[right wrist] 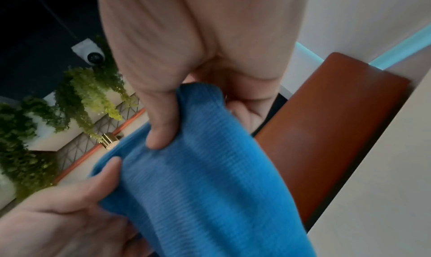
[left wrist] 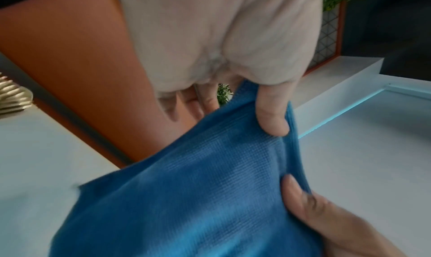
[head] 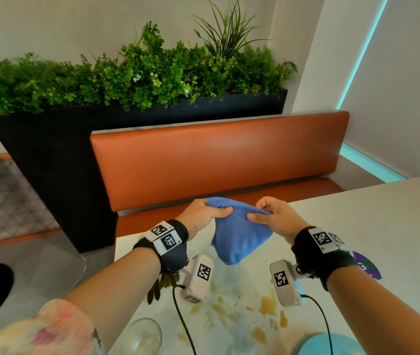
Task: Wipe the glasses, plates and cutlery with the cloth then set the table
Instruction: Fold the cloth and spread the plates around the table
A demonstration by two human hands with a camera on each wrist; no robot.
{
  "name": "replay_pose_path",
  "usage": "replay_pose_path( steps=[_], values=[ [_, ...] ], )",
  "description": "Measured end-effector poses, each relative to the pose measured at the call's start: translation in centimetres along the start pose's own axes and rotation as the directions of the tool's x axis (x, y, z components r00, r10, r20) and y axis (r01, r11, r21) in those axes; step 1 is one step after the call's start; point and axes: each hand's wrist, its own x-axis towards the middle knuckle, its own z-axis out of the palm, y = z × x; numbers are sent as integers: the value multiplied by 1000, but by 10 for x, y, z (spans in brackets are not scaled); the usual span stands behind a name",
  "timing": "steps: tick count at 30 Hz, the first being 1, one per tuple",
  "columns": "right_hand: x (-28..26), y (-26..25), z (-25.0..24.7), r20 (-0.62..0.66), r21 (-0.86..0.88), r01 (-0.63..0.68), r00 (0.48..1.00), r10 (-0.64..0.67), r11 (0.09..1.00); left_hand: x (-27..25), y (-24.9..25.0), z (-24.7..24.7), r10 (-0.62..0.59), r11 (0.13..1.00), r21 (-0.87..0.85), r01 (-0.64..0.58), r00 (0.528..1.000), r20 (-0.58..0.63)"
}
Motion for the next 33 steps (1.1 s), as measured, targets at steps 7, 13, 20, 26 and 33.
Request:
replay_pose_path(
  steps=[7, 13, 20, 26, 33],
  values=[
    [10, -18, -30, 190, -503, -29, 971, 143, 864, 2, 24, -23, 150, 989, -2, -151, 984, -94],
    [28, -16, -45, 82, -491, -61, 990, 116, 869, 9, 31, -38, 184, 981, 77, -175, 975, -124],
    [48, -12, -29, 116, -657, -16, 986, 122, 754, 26, 11, -58, 125, 975, 210, -74, 963, -237],
    [58, -13, -6, 352, -349, -56, 917, 186, 935, 38, 35, -54, 220, 957, 238, -166, 949, -225],
    [61, -38, 8, 425, 514, -212, 905, -32, 831, 68, 23, -74, 259, 922, 378, -83, 857, -445]
  ],
)
